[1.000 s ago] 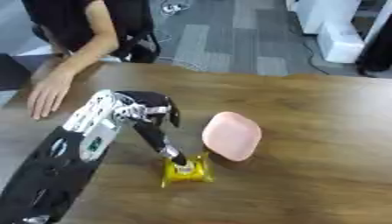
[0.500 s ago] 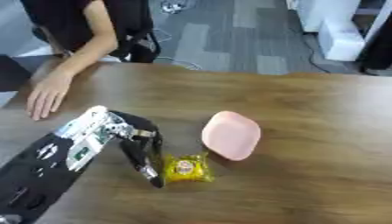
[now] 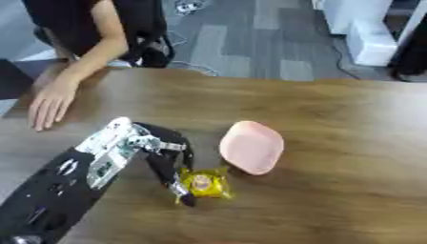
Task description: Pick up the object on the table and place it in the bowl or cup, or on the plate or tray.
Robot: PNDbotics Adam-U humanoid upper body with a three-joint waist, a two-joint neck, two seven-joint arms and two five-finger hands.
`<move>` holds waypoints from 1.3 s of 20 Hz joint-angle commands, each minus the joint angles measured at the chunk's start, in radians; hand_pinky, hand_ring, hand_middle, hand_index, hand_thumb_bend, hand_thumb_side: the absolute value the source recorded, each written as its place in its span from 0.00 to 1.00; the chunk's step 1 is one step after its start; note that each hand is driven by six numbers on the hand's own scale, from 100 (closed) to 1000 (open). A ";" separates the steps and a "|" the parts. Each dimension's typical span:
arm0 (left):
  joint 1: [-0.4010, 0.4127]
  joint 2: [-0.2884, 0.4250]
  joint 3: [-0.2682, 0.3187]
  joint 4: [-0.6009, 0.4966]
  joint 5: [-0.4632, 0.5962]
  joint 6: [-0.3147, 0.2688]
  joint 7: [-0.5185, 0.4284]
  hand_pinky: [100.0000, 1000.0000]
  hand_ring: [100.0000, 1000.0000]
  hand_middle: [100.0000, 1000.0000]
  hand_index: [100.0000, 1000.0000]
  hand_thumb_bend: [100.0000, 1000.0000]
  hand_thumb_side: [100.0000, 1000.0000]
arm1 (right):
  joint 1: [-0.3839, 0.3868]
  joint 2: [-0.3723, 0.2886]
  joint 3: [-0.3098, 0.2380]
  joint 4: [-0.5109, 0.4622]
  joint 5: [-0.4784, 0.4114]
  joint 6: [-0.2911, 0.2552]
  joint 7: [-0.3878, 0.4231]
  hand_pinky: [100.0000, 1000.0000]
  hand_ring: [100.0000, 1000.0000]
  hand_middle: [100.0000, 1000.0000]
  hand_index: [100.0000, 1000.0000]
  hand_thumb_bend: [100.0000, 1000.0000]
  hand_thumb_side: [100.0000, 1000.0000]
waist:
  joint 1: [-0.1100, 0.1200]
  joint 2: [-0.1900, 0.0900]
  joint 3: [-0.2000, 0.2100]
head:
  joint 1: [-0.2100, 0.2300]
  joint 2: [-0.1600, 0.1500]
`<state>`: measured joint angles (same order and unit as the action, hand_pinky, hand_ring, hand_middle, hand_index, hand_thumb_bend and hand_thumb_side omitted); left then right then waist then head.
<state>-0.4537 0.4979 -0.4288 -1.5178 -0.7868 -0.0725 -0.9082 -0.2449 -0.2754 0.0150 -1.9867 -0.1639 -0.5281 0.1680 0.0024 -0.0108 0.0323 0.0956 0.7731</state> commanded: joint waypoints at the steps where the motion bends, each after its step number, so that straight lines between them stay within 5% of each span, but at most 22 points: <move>1: -0.026 -0.007 0.013 -0.019 -0.015 -0.005 0.001 0.43 0.57 0.69 0.74 0.82 0.76 | -0.005 -0.015 -0.007 -0.013 0.004 0.000 -0.002 0.35 0.47 0.71 0.67 0.00 1.00 | 0.000 -0.007 -0.002 | -0.019 -0.003; 9: -0.051 -0.028 -0.005 -0.003 -0.073 -0.029 0.001 0.45 0.58 0.69 0.74 0.84 0.75 | -0.006 -0.015 -0.008 -0.013 0.004 0.001 0.001 0.35 0.47 0.71 0.66 0.00 1.00 | 0.000 -0.006 -0.004 | -0.023 -0.003; 13: -0.049 -0.005 -0.034 0.036 -0.085 -0.051 0.001 0.44 0.53 0.68 0.72 1.00 0.60 | -0.008 -0.015 -0.008 -0.013 0.004 0.003 0.002 0.35 0.47 0.71 0.66 0.00 1.00 | 0.002 -0.005 -0.005 | -0.022 -0.003; 22: -0.041 0.046 -0.070 0.083 -0.082 -0.094 0.001 0.45 0.54 0.69 0.73 1.00 0.60 | -0.008 -0.018 -0.010 -0.013 0.003 0.001 0.000 0.36 0.47 0.71 0.66 0.00 1.00 | 0.003 -0.004 -0.002 | -0.023 -0.003; 24: -0.041 0.048 -0.069 0.088 -0.100 -0.096 0.001 0.45 0.54 0.69 0.72 0.88 0.69 | -0.009 -0.018 -0.010 -0.013 0.001 0.001 0.000 0.36 0.47 0.71 0.66 0.00 1.00 | 0.003 -0.004 -0.002 | -0.024 -0.003; 25: -0.043 0.043 -0.056 0.080 -0.120 -0.087 0.001 0.44 0.53 0.68 0.71 0.64 0.77 | -0.009 -0.018 -0.010 -0.013 0.001 0.001 0.000 0.36 0.47 0.71 0.66 0.00 1.00 | 0.002 -0.004 -0.001 | -0.025 -0.003; 26: -0.042 0.036 -0.043 0.067 -0.144 -0.073 0.001 0.43 0.53 0.68 0.70 0.59 0.77 | -0.009 -0.018 -0.011 -0.013 0.000 0.000 0.000 0.36 0.47 0.71 0.66 0.00 1.00 | 0.002 -0.004 -0.001 | -0.026 -0.003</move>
<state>-0.4928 0.5086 -0.4804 -1.4531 -0.9022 -0.1512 -0.9018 -0.2453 -0.2754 0.0114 -1.9867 -0.1622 -0.5275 0.1682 0.0045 -0.0104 0.0297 0.0862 0.7731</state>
